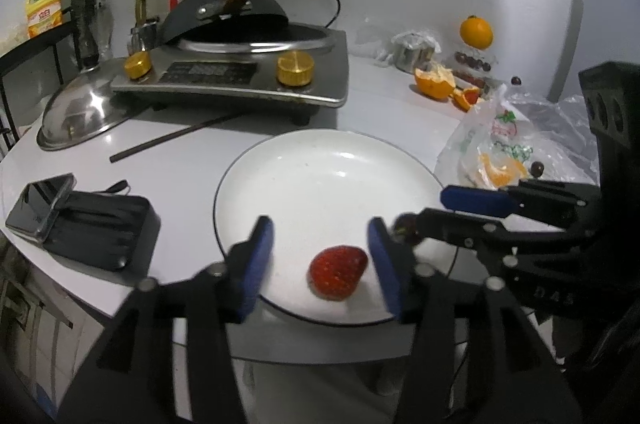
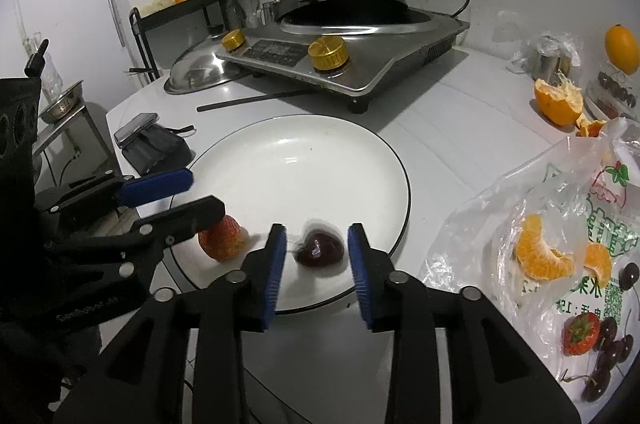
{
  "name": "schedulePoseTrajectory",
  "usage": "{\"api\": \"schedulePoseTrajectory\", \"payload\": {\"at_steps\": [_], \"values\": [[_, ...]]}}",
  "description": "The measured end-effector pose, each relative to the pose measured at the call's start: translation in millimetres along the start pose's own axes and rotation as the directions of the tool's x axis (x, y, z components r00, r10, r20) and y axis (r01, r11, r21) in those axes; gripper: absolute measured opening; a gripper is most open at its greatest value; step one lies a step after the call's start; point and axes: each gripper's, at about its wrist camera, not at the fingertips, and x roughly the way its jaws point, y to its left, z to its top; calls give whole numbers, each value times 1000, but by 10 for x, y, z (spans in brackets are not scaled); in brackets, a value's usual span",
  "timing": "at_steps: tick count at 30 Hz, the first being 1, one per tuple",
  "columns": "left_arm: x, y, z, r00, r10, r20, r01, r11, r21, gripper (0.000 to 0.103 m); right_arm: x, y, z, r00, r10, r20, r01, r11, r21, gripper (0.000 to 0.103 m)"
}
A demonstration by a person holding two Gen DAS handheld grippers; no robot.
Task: Organize fruits
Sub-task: 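Open the left tool to drop the strawberry on the plate while the right tool releases the cherry, then grasp an orange segment on the bag with the right tool while the left tool returns over the bag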
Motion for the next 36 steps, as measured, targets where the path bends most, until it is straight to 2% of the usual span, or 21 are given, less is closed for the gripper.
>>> {"api": "schedulePoseTrajectory", "payload": {"at_steps": [5,15,28,30,31,32,33,36], "values": [[-45,-40,16,1000,5,11,-5,1000,2,52,-72,-34,7,1000,-12,14,12,1000,-4,44],[-75,-222,73,1000,1,25,-2,1000,17,52,-485,-348,3,992,-90,86,89,996,17,44],[-8,-693,167,999,-33,24,32,998,62,52,-734,-819,-103,985,-139,102,134,989,59,44],[16,-786,184,999,-40,25,38,997,72,53,-759,-884,-114,985,-141,103,136,989,59,44],[25,-815,189,999,-44,26,42,996,76,56,-766,-918,-114,985,-143,102,137,989,59,44],[30,-845,192,999,-48,27,46,996,78,64,-766,-934,-114,985,-144,100,139,989,58,44],[35,-875,199,998,-52,29,49,996,78,66,-767,-970,-110,984,-147,95,143,988,55,44],[59,-976,231,998,-63,32,60,995,85,67,-763,-1045,-91,984,-148,94,145,989,40,44]]}}
